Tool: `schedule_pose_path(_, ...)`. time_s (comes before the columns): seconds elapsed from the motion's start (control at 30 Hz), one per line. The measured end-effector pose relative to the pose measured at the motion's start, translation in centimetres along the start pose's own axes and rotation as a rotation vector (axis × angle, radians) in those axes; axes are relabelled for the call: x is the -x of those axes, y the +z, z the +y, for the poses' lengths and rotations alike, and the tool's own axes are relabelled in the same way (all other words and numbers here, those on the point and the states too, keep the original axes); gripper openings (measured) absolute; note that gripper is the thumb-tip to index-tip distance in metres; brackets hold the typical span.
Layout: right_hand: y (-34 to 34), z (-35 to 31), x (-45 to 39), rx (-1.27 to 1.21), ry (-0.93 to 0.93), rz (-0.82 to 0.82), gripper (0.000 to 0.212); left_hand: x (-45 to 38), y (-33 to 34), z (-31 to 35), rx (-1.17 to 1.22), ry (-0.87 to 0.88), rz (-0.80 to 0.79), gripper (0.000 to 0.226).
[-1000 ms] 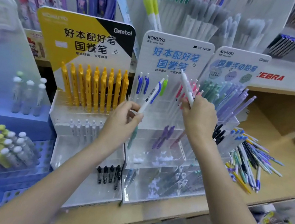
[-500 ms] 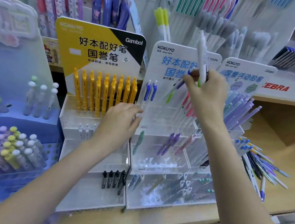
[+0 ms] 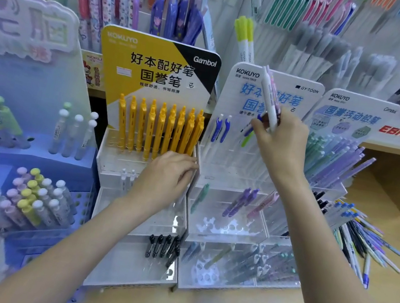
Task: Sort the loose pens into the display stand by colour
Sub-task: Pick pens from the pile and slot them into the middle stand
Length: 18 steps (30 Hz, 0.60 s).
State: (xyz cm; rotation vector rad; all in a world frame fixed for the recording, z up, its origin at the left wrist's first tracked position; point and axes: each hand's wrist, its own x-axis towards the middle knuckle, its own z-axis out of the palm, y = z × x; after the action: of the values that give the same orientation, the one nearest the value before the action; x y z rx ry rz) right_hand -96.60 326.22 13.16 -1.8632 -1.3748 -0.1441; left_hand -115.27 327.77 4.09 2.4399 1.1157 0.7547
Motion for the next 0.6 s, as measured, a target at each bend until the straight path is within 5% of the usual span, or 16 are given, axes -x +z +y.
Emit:
schedule_pose_path(0.2,2.1,-0.3,0.6,0.066,0.023,-0.120,0.016,0.0,0.2,0.0,0.011,0.000,0.030,0.027)
schedule_pose_path(0.6,3.2,0.0,2.2,-0.008,0.073,-0.102,0.031,-0.2,-0.2,0.0,0.020,-0.007,-0.026,0.030)
